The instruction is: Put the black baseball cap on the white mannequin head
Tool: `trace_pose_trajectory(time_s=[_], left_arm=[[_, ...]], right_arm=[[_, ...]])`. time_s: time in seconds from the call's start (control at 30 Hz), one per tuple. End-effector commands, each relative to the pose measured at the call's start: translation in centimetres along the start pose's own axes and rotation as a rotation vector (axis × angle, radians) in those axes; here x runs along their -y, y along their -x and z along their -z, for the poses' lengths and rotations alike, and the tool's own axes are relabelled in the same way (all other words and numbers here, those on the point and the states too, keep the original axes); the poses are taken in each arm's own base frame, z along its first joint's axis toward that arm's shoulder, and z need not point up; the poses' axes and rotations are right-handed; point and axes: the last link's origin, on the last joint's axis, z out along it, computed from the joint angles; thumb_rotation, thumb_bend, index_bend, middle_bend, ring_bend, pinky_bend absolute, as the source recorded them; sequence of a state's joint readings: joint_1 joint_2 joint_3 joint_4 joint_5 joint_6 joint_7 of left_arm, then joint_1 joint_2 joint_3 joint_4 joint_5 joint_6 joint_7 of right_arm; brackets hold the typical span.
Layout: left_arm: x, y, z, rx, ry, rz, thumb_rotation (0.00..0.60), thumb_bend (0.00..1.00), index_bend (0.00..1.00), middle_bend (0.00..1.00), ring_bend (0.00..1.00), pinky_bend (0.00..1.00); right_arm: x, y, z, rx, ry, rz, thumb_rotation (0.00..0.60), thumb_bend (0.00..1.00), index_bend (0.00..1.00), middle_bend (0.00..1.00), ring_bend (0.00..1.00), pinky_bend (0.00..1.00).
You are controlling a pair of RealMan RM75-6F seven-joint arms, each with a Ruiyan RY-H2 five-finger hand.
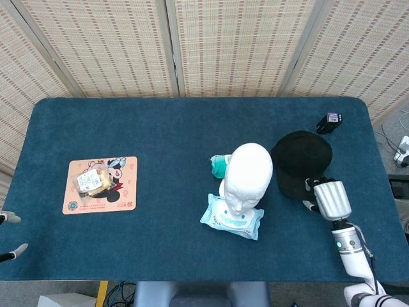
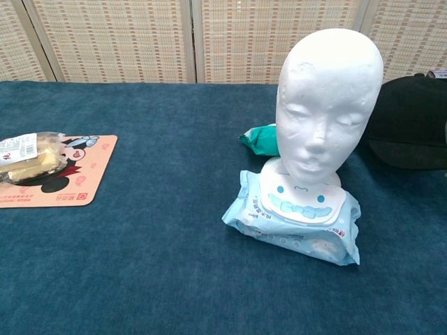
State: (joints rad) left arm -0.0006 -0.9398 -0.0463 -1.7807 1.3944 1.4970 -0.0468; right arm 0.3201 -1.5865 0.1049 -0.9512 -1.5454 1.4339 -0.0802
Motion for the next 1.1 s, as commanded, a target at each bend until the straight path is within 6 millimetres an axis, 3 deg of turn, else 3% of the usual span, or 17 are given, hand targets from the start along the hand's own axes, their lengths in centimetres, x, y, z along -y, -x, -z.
trace_pose_trajectory(time_s=[0.03, 0.3, 0.5, 0.93, 1.1], left_arm=[[0.0, 0.1, 0.0, 0.002, 0.0, -0.001, 0.6, 0.09, 0.4, 0.32, 0.2, 0.41], [0.0, 0.0, 0.0, 0.0, -0.003, 0.0, 0.6, 0.09, 0.4, 0.32, 0.2, 0.41], [0.0, -0.1, 0.0, -0.001, -0.003, 0.001, 0.6, 0.09, 0.4, 0.32, 0.2, 0.41], [0.1, -0.1, 0.0, 0.003, -0.007, -0.001, 0.6, 0.09, 0.4, 0.32, 0.2, 0.41], [0.1, 0.1, -0.1, 0.006, -0.008, -0.003, 0.6, 0.09, 0.4, 0.32, 0.2, 0.41]], right_arm=[[-0.2, -0.9, 0.0, -0.022, 0.002, -0.002, 0.6, 0.0, 0.55, 0.69, 0.51, 0.71], [-0.4, -2.7, -0.4, -0.038, -0.002, -0.015, 0.6, 0.0, 0.55, 0.5, 0.35, 0.55], [-0.7, -3.4, -0.5, -0.025, 0.001, -0.003, 0.6, 0.02, 0.55, 0.42, 0.28, 0.48], [-1.1, -3.3, -0.7, -0.03, 0.024, -0.02, 0.6, 0.28, 0.55, 0.39, 0.26, 0.45], [-1.2, -3.3, -0.8, -0.04, 0.03, -0.028, 0.6, 0.32, 0.55, 0.39, 0.26, 0.45]])
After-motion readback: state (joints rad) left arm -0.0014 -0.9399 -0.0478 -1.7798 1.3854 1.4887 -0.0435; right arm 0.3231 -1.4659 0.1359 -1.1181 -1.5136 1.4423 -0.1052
